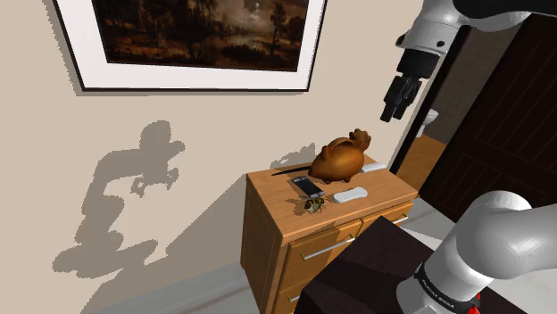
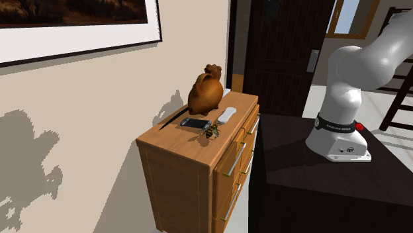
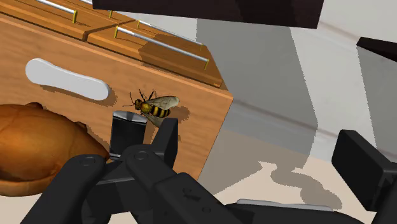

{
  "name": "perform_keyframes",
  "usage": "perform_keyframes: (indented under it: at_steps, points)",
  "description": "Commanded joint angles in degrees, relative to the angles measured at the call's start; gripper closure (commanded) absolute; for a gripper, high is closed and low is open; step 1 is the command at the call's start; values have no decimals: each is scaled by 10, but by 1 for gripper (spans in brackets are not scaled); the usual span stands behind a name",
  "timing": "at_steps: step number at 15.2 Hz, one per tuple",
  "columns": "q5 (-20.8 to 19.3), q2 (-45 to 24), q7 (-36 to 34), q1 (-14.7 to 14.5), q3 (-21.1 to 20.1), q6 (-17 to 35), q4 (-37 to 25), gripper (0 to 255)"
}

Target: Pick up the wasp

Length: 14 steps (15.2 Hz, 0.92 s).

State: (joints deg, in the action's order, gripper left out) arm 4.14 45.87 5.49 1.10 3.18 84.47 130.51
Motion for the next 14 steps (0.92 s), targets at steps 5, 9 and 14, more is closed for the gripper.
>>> perform_keyframes:
  at_steps: [5, 9, 14]
  points:
    - [-16, -7, 25, -2, 2, 83, 70, 0]
    - [-31, -30, 48, -3, 6, 171, 128, 0]
    - [-51, -83, 75, -3, 12, 288, 184, 0]
